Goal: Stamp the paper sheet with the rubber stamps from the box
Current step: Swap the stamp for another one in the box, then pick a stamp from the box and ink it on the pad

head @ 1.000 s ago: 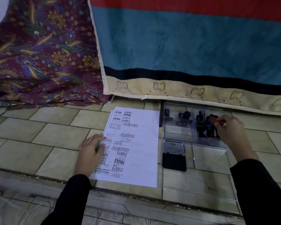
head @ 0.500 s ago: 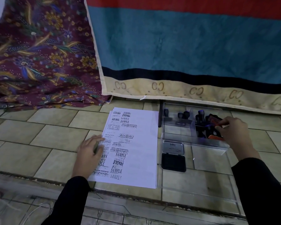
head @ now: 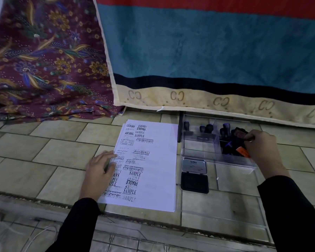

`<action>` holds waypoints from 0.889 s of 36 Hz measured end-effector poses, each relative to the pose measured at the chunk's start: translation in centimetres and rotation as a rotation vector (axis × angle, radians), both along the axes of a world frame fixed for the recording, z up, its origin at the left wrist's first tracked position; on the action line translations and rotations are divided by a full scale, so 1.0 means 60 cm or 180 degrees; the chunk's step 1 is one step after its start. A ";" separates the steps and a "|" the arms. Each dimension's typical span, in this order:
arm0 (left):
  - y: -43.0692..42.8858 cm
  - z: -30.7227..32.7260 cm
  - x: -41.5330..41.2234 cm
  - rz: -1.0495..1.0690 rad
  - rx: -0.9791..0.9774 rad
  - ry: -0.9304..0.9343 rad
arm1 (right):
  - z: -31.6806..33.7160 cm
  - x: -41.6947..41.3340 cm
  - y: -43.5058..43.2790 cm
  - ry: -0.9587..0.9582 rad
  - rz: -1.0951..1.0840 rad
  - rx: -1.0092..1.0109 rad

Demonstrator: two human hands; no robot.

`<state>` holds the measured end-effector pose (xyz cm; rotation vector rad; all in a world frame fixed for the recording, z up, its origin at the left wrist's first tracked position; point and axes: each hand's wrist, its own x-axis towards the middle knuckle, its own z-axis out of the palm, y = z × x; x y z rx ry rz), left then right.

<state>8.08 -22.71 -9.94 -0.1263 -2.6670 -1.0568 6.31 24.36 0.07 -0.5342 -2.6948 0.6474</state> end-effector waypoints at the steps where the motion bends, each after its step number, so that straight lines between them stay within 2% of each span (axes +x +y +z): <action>1: 0.000 0.000 0.000 -0.0002 0.0004 0.0005 | 0.004 -0.005 -0.006 0.0022 0.0010 -0.0064; 7: -0.002 -0.001 -0.001 -0.0005 0.0032 -0.0045 | 0.037 -0.059 -0.061 0.0158 0.0541 -0.0008; 11: -0.004 -0.002 -0.002 -0.0002 0.0018 -0.0046 | 0.030 -0.112 -0.100 -0.0100 0.0992 -0.0004; 14: -0.003 -0.001 0.000 0.0004 0.0072 -0.0079 | 0.019 -0.138 -0.125 -0.0458 0.1147 0.0287; 22: 0.000 0.002 0.004 0.0090 0.0228 -0.0182 | 0.004 -0.158 -0.159 -0.1099 0.1043 0.1123; 32: -0.004 0.003 0.005 0.0076 0.0673 -0.0267 | -0.001 -0.168 -0.152 -0.1059 0.0983 0.1106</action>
